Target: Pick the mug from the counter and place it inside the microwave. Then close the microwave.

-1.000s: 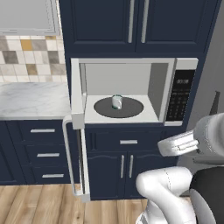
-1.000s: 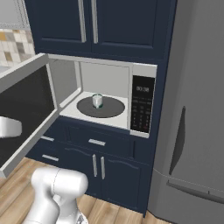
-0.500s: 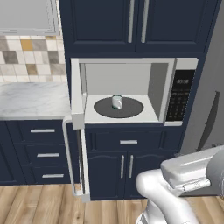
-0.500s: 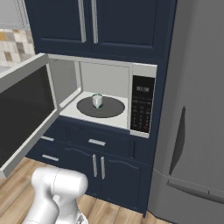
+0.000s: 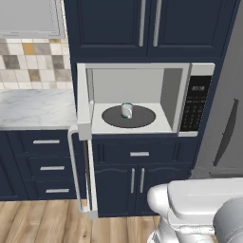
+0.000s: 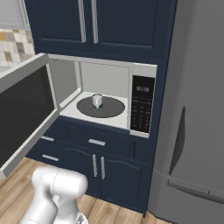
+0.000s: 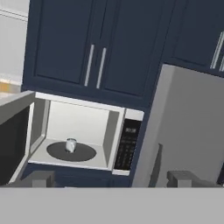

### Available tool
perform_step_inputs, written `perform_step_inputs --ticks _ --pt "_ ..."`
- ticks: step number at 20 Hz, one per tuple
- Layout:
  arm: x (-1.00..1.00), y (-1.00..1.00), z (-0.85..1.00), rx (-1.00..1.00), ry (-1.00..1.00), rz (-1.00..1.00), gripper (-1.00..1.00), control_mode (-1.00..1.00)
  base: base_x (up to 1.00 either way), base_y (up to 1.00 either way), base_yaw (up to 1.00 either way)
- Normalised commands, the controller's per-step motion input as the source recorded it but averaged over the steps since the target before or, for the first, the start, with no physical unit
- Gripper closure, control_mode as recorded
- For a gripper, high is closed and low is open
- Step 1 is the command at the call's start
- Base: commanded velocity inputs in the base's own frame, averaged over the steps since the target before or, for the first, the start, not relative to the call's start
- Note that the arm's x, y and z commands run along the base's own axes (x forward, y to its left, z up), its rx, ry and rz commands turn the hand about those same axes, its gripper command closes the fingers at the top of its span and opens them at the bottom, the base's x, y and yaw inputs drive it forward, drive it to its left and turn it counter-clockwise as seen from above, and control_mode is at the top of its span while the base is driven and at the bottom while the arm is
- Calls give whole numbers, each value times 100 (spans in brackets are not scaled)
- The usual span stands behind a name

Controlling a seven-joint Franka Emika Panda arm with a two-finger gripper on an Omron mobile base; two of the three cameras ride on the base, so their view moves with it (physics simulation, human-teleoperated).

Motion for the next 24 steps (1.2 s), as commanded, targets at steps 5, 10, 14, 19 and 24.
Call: perform_step_inputs --ticks 5,10,14,19,24 --pt "0 32 0 -11 0 -21 -100 -100 0 0 0" --pt "1 35 -8 -12 4 -24 -100 -100 0 0 0" --pt "37 41 -11 -10 2 -20 -100 -100 0 0 0" --pt "46 43 -5 -8 2 -13 -100 -100 0 0 0" --pt "31 59 -13 -7 0 -10 -100 -100 0 0 0"
